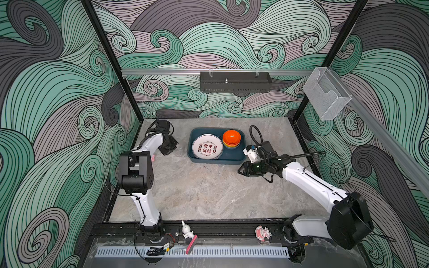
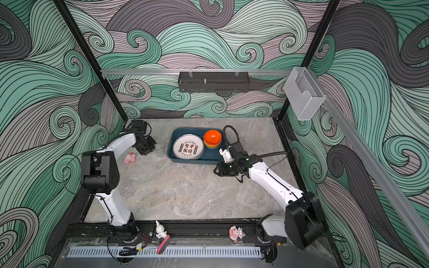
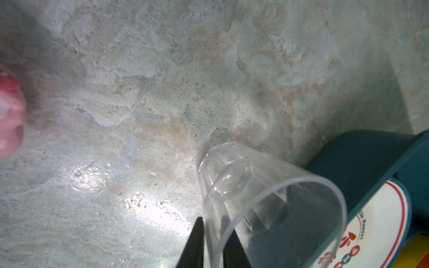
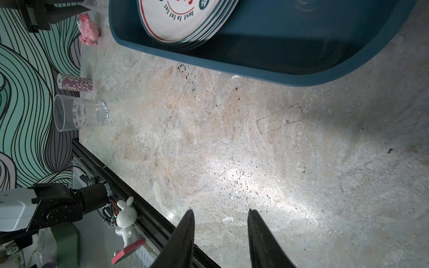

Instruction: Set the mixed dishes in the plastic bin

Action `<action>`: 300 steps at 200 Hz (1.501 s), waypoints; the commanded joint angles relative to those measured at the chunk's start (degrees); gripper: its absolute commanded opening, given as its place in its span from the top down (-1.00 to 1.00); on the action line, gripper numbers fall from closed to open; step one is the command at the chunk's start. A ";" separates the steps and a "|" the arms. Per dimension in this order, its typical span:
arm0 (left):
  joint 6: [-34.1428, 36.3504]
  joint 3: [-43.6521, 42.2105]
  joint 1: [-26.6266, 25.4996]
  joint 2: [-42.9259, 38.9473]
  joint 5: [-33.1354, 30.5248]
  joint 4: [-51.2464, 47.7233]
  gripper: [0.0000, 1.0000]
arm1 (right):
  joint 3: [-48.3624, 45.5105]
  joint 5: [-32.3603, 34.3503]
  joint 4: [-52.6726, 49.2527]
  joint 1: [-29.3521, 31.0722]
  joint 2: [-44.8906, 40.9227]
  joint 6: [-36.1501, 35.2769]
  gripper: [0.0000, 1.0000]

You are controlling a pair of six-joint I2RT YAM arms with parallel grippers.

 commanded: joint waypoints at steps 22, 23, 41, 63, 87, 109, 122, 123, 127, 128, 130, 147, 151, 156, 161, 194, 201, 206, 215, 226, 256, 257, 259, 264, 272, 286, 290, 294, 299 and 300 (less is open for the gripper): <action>1.29 -0.25 0.95 -4.55 0.49 -1.80 0.86 | 0.29 0.90 -0.45 0.12 0.10 0.10 0.21; 1.33 -0.24 0.97 -4.59 0.48 -1.80 0.87 | 0.33 0.84 -0.46 0.12 0.08 0.12 0.21; 2.01 -0.18 0.98 -6.10 0.21 -2.74 0.95 | 0.36 0.92 -0.55 0.14 -0.46 0.26 0.21; 2.51 -0.54 1.04 -8.38 0.20 -3.45 0.98 | 0.79 1.11 -0.92 0.05 -1.08 0.45 0.21; 3.09 -1.36 1.01 -11.01 1.27 -3.72 1.00 | 1.64 1.48 -1.32 0.11 -1.76 0.80 0.20; 3.88 -2.31 0.98 -13.31 3.03 -4.12 1.00 | 3.36 1.89 -1.99 0.12 -1.96 1.18 0.21; 4.64 -3.11 0.96 -14.92 4.79 -3.83 1.00 | 4.83 2.22 -2.70 0.12 -1.96 1.24 0.20; 4.67 -3.17 0.97 -15.09 4.92 -3.83 1.00 | 4.92 2.29 -2.77 0.12 -1.96 1.22 0.20; 4.78 -3.48 0.98 -15.63 5.38 -3.77 1.00 | 5.42 2.44 -3.03 0.09 -1.88 1.37 0.20; 4.83 -3.57 0.98 -15.71 5.47 -3.80 1.00 | 5.61 2.45 -3.07 0.10 -1.83 1.42 0.20; 4.87 -3.73 0.94 -16.06 5.65 -3.82 1.00 | 5.87 2.61 -3.23 0.16 -1.79 1.45 0.20; 5.48 -4.89 0.82 -18.27 8.20 -3.26 1.00 | 8.79 3.24 -4.75 0.16 -0.85 1.81 0.20; 5.61 -5.06 0.81 -18.73 8.64 -3.32 1.00 | 9.46 3.33 -5.14 0.16 -0.55 1.82 0.21; 5.73 -5.15 0.72 -19.32 9.30 -3.38 1.00 | 10.37 3.34 -5.52 0.12 -0.28 1.82 0.20; 5.96 -5.24 0.58 -19.78 10.17 -3.51 1.00 | 11.26 3.30 -5.90 0.12 0.04 1.84 0.20; 7.62 -5.76 -1.07 -22.71 13.93 -5.26 1.00 | 16.80 2.79 -8.21 0.29 2.12 2.36 0.19; 8.07 -5.78 -1.71 -23.28 14.48 -5.64 1.00 | 18.07 2.81 -8.87 0.40 2.57 2.56 0.19; 8.32 -5.91 -2.23 -23.70 14.72 -6.05 1.00 | 18.91 2.81 -9.25 0.50 2.85 2.64 0.19; 8.77 -6.17 -3.22 -24.27 15.25 -6.50 1.00 | 20.46 2.91 -9.97 0.88 3.51 2.72 0.18; 9.25 -6.26 -4.42 -24.97 15.86 -7.10 1.00 | 22.41 3.41 -11.24 1.54 4.45 2.75 0.14; 10.06 -6.69 -9.04 -25.50 15.25 -8.48 1.00 | 28.30 5.81 -15.40 3.81 7.50 2.02 0.08; 10.06 -6.72 -9.26 -25.48 15.24 -8.48 1.00 | 28.44 5.89 -15.49 3.90 7.60 2.00 0.08; 10.02 -6.82 -9.53 -25.46 15.24 -8.48 1.00 | 28.76 5.95 -15.63 4.05 7.77 2.00 0.08; 9.98 -6.90 -10.47 -25.46 15.15 -8.48 1.00 | 29.44 6.00 -15.97 4.43 8.18 1.97 0.08; 9.97 -7.04 -11.97 -27.12 15.03 -8.44 1.00 | 30.50 6.18 -16.29 4.92 8.71 1.95 0.08; 9.98 -6.92 -14.50 -26.90 14.55 -8.67 1.00 | 32.22 6.23 -17.01 6.06 9.87 2.04 0.08; 9.98 -6.92 -15.21 -26.79 14.45 -8.65 1.00 | 32.85 6.28 -17.20 6.43 10.16 2.01 0.08; 9.98 -6.85 -15.79 -26.65 14.25 -8.74 1.00 | 33.38 6.28 -17.43 6.72 10.52 1.95 0.08; 9.93 -6.88 -16.53 -26.52 13.99 -8.82 1.00 | 34.02 6.23 -17.75 7.28 10.92 1.99 0.08; 9.87 -6.85 -16.61 -26.52 13.95 -8.83 1.00 | 34.20 6.23 -17.76 7.39 10.94 1.99 0.08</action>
